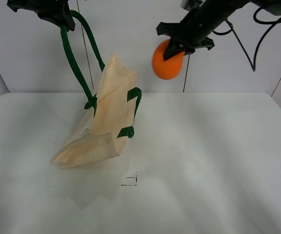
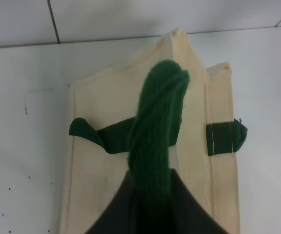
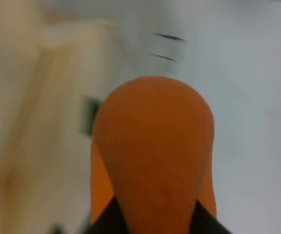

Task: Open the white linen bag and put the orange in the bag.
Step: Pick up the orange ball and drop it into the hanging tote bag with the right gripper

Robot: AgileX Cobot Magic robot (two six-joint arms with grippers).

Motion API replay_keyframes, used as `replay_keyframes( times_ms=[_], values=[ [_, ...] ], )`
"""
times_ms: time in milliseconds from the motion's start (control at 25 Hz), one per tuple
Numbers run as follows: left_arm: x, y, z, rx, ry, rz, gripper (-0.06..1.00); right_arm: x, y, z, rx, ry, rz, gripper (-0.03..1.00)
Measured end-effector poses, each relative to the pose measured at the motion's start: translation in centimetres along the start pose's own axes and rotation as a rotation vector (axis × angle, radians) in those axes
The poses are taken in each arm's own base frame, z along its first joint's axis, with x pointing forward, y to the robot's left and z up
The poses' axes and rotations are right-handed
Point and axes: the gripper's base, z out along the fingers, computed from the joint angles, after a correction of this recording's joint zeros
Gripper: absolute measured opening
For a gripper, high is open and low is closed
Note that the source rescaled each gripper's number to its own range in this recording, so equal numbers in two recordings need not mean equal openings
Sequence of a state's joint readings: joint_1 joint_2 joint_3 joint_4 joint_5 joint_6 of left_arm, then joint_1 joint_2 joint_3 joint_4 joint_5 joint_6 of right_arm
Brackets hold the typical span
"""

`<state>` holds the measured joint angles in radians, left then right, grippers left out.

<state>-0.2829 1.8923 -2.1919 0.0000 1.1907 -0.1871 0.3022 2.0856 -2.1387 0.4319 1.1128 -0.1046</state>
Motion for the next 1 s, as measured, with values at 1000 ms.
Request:
replay_keyframes(
  times_ms=[1000],
  values=[
    [0.1,-0.3,0.0,0.031,0.006,-0.009,0.0,4.8,5.6,16.3,-0.185,0.098,-0.01,0.19]
  ],
)
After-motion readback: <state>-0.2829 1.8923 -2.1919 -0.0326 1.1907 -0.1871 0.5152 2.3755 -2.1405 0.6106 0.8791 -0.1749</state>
